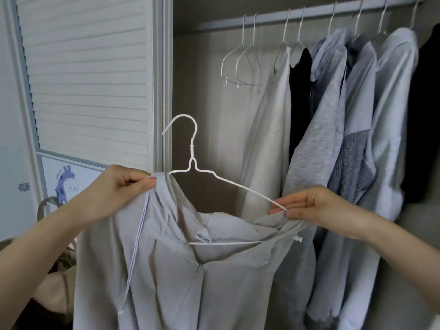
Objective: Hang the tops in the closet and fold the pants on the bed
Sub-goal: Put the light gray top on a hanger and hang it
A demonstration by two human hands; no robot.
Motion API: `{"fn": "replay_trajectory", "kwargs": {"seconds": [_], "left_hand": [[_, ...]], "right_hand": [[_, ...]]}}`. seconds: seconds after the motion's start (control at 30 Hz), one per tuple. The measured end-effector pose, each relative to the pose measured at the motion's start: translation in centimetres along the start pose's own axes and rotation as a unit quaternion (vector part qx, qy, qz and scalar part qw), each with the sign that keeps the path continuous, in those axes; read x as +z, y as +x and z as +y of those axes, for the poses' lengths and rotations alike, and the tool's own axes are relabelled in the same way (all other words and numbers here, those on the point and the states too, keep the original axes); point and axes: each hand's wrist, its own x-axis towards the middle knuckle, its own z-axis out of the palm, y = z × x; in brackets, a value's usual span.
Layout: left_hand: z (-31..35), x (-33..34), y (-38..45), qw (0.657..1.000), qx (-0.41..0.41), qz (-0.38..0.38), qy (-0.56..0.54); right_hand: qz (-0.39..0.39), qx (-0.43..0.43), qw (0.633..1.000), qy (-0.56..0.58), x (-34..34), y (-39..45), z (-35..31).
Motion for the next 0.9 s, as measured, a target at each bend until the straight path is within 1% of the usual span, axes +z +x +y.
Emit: {"fn": "replay_trajectory", "kwargs": {"seconds": [0.07,0.1,0.17,0.2,0.27,0.33,0.37,0.4,0.47,0.53,0.63,0.7,0.8,0.9], "left_hand": [[-0.4,-0.6,-0.4,1.000,0.001,-0.017,0.019],[-0.4,-0.8,-0.5,0.998,0.004,-0.030,0.048],[-0.1,-0.3,-0.8,0.993,0.009,-0.053,0.103],[0.3,0.5,-0.7,0.991,0.014,-0.053,0.122],[1.6,3.2,-0.5,0.987,0.029,-0.028,0.156],[2.7,5.7,-0.4,0.988,0.035,0.017,0.146],[2.9,6.3,-0.5,0.992,0.031,0.039,0.115],[2.7,6.6,-0.6,0.995,0.020,0.059,0.081],[2.0,5.8,-0.8,0.995,-0.009,0.094,0.024],[1.4,4.7,-1.1,0.992,-0.032,0.118,-0.013],[1.3,4.1,-1.5,0.992,-0.040,0.119,-0.021],[1.4,3.8,-1.6,0.992,-0.045,0.112,-0.031],[1.6,3.3,-1.8,0.992,-0.048,0.089,-0.071],[3.2,4.4,-1.7,0.998,-0.005,0.037,-0.045]], "right_hand": [[0.002,0.005,1.000,-0.019,-0.5,-0.2,-0.7],[0.017,0.007,1.000,-0.025,-0.8,-0.2,-1.4],[0.083,-0.003,0.997,-0.005,-0.8,0.5,-2.9],[0.119,-0.016,0.993,0.016,-0.4,1.3,-4.0],[0.148,-0.046,0.985,0.080,2.0,3.2,-6.6],[0.150,-0.074,0.979,0.120,4.7,4.9,-8.6],[0.149,-0.094,0.980,0.092,5.8,5.2,-9.1],[0.155,-0.112,0.981,0.023,6.4,5.2,-9.1],[0.163,-0.131,0.971,-0.119,6.4,4.8,-8.1],[0.139,-0.109,0.968,-0.181,5.6,4.1,-6.9],[0.040,-0.097,0.953,-0.286,4.9,3.3,-6.0],[-0.002,-0.095,0.949,-0.300,4.4,3.1,-5.6],[0.010,-0.104,0.954,-0.281,3.5,2.9,-5.1],[0.010,-0.123,0.955,-0.271,4.6,3.0,-5.5]]}}
